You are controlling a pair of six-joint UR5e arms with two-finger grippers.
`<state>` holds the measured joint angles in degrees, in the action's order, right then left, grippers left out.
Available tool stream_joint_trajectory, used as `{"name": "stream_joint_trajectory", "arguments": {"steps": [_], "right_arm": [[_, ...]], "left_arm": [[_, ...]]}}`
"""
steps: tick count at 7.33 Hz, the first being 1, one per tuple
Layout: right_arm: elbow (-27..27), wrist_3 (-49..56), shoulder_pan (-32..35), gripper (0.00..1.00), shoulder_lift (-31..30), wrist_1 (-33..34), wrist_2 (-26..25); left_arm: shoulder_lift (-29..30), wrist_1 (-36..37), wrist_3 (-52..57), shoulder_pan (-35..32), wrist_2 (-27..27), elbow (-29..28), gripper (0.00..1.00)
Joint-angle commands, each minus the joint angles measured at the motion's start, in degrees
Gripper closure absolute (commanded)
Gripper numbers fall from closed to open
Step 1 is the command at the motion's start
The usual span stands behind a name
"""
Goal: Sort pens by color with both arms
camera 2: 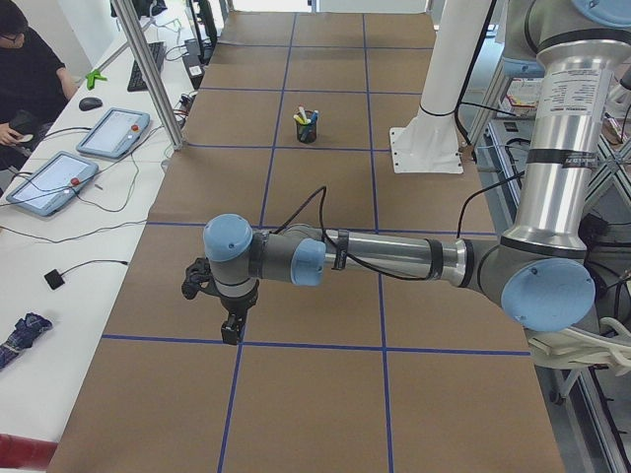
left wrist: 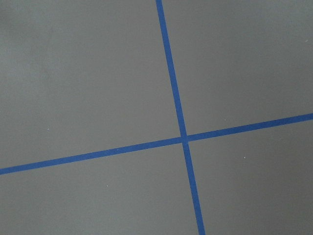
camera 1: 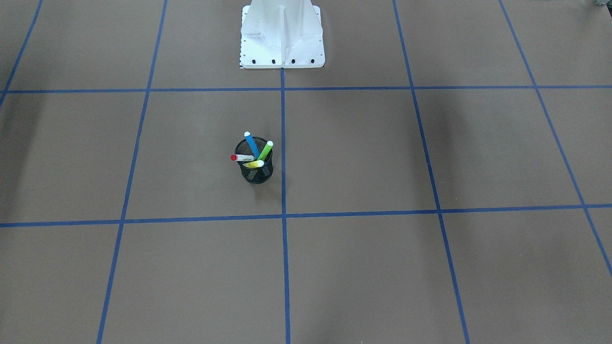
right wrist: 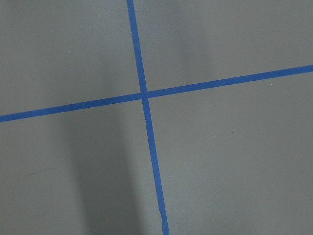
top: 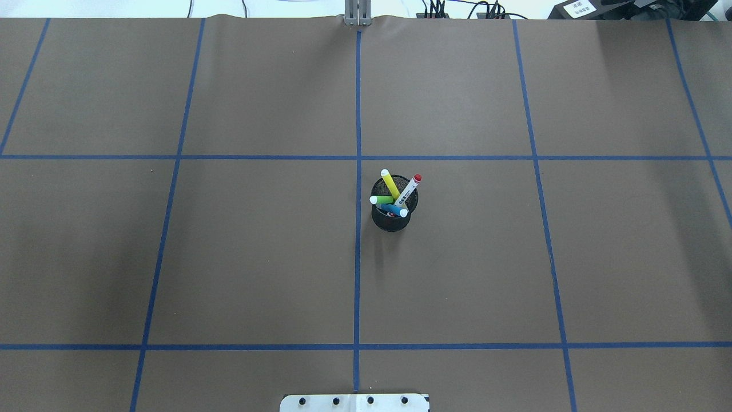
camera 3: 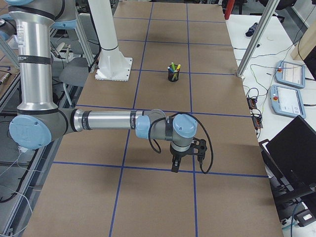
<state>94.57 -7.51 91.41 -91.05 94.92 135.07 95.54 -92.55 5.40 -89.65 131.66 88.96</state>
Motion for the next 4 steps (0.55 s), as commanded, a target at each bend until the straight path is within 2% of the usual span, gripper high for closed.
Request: {"name": "stream_joint_trajectory", "arguments": {"steps": [1,4], "right_arm": [[-0.09,-0.14,0.00,0.01,0.00,0.00,0.01],[0.00,-0.40,-0.09,0.01,0.17,-0.09,0.01]], "left_arm": [[0.09,0.00,-0.03,0.00,-0.09,0.07,0.00],[0.09,0.26,0.05,0.00,0.09,0.25,0.00]]}}
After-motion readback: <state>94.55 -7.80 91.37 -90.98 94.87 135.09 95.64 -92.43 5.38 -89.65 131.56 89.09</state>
